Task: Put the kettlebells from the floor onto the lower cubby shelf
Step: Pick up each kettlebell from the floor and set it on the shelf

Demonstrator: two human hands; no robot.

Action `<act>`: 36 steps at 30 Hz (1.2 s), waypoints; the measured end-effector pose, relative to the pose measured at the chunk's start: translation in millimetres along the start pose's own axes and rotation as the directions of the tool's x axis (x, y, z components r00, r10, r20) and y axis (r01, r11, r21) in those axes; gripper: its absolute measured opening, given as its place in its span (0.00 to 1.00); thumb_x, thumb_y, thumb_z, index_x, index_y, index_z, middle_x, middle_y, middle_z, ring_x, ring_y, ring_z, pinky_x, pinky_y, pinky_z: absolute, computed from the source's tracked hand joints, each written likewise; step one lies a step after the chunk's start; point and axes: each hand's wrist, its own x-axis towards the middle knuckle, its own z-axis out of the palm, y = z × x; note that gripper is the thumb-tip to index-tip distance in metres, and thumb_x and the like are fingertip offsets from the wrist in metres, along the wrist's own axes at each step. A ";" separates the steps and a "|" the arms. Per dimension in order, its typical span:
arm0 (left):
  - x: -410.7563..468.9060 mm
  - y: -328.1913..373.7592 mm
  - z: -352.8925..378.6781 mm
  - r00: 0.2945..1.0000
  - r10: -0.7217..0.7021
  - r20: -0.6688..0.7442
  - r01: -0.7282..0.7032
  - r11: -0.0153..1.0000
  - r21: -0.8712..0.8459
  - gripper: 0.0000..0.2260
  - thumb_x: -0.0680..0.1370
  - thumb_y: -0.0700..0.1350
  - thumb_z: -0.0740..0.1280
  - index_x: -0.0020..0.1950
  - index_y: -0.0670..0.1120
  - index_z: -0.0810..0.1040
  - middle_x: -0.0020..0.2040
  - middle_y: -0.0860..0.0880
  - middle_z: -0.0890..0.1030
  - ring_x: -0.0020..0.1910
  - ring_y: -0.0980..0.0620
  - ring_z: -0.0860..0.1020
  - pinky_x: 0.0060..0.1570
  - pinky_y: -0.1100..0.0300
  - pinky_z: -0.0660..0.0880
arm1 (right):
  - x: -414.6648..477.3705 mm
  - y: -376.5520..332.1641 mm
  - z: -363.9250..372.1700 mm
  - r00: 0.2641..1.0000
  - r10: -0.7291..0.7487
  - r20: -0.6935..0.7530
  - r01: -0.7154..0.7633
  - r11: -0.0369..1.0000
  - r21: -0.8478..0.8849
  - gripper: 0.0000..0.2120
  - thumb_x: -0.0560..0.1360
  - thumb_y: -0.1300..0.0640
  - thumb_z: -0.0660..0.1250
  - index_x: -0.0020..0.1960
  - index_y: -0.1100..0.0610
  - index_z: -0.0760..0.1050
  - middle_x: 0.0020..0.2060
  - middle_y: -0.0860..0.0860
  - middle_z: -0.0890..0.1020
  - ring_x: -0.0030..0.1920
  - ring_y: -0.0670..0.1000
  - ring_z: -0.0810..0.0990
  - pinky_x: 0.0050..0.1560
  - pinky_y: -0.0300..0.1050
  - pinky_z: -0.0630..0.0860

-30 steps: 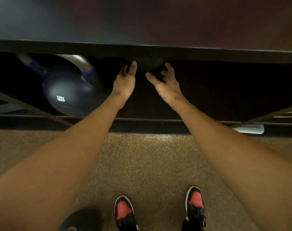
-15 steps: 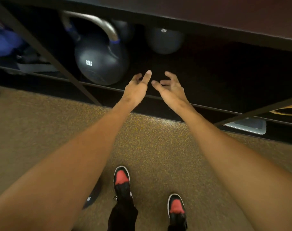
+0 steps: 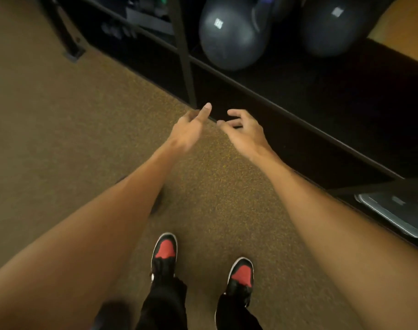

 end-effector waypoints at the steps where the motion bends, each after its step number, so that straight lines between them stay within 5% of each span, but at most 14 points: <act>1: -3.1 -11.2 -14.5 0.999 -0.018 -0.030 0.018 1.000 -0.006 0.47 0.68 0.79 0.61 0.77 0.50 0.71 0.71 0.49 0.79 0.68 0.48 0.79 0.70 0.42 0.73 | -1.9 0.1 14.4 1.000 -0.013 0.024 0.013 1.000 -0.012 0.25 0.79 0.41 0.69 0.73 0.46 0.71 0.56 0.41 0.81 0.65 0.49 0.77 0.64 0.50 0.76; 5: -15.6 -61.1 -68.7 0.987 -0.067 -0.144 0.061 0.997 -0.051 0.50 0.64 0.80 0.61 0.76 0.48 0.72 0.67 0.47 0.81 0.66 0.47 0.80 0.71 0.43 0.73 | -7.1 -0.2 80.3 0.994 -0.053 0.100 0.061 0.995 -0.080 0.23 0.80 0.43 0.70 0.72 0.47 0.73 0.54 0.42 0.81 0.55 0.44 0.81 0.59 0.46 0.78; 11: -34.9 -146.0 -139.3 0.949 -0.134 -0.287 0.119 0.991 -0.069 0.35 0.67 0.77 0.60 0.61 0.53 0.78 0.60 0.48 0.84 0.63 0.46 0.81 0.71 0.44 0.73 | -4.6 13.6 193.6 0.978 -0.092 0.189 0.122 0.981 -0.154 0.20 0.78 0.44 0.72 0.68 0.47 0.75 0.49 0.41 0.80 0.54 0.45 0.81 0.63 0.49 0.78; 17: -28.4 -230.6 -190.5 0.932 -0.190 -0.309 0.160 0.980 -0.120 0.44 0.68 0.78 0.61 0.72 0.48 0.76 0.69 0.46 0.81 0.70 0.47 0.77 0.74 0.45 0.69 | 2.6 32.8 288.6 0.938 -0.138 0.317 0.227 0.938 -0.263 0.22 0.76 0.46 0.73 0.68 0.48 0.75 0.52 0.43 0.82 0.58 0.49 0.80 0.63 0.51 0.77; 23: -19.0 -290.2 -220.6 0.933 -0.220 -0.285 0.198 0.975 -0.103 0.38 0.73 0.75 0.61 0.71 0.49 0.76 0.68 0.47 0.81 0.67 0.48 0.78 0.71 0.44 0.72 | 12.7 44.5 366.0 0.890 -0.181 0.418 0.364 0.835 -0.413 0.25 0.77 0.48 0.73 0.71 0.50 0.73 0.63 0.48 0.81 0.68 0.53 0.72 0.70 0.49 0.64; 29: -19.7 -322.4 -243.3 0.924 -0.233 -0.304 0.203 0.971 -0.128 0.37 0.73 0.74 0.61 0.70 0.49 0.77 0.65 0.48 0.82 0.64 0.49 0.80 0.70 0.47 0.73 | 3.8 32.5 408.4 0.882 -0.266 0.390 0.425 0.806 -0.411 0.26 0.74 0.49 0.73 0.71 0.51 0.74 0.61 0.47 0.81 0.65 0.53 0.72 0.68 0.56 0.69; 34: -35.6 -351.1 -259.9 0.911 -0.233 -0.340 0.199 0.971 -0.131 0.27 0.80 0.68 0.60 0.68 0.50 0.78 0.59 0.50 0.83 0.52 0.56 0.80 0.49 0.57 0.74 | -23.1 18.0 445.3 0.803 -0.308 0.510 0.530 0.760 -0.376 0.24 0.76 0.50 0.73 0.70 0.54 0.74 0.63 0.49 0.80 0.65 0.54 0.72 0.66 0.54 0.69; 36: -45.1 -365.0 -266.1 0.899 -0.240 -0.366 0.202 0.970 -0.139 0.26 0.81 0.67 0.60 0.68 0.51 0.79 0.60 0.50 0.83 0.54 0.55 0.81 0.51 0.57 0.74 | -33.7 12.9 458.5 0.779 -0.298 0.552 0.543 0.761 -0.355 0.23 0.77 0.51 0.72 0.69 0.55 0.74 0.63 0.51 0.79 0.66 0.55 0.72 0.66 0.54 0.70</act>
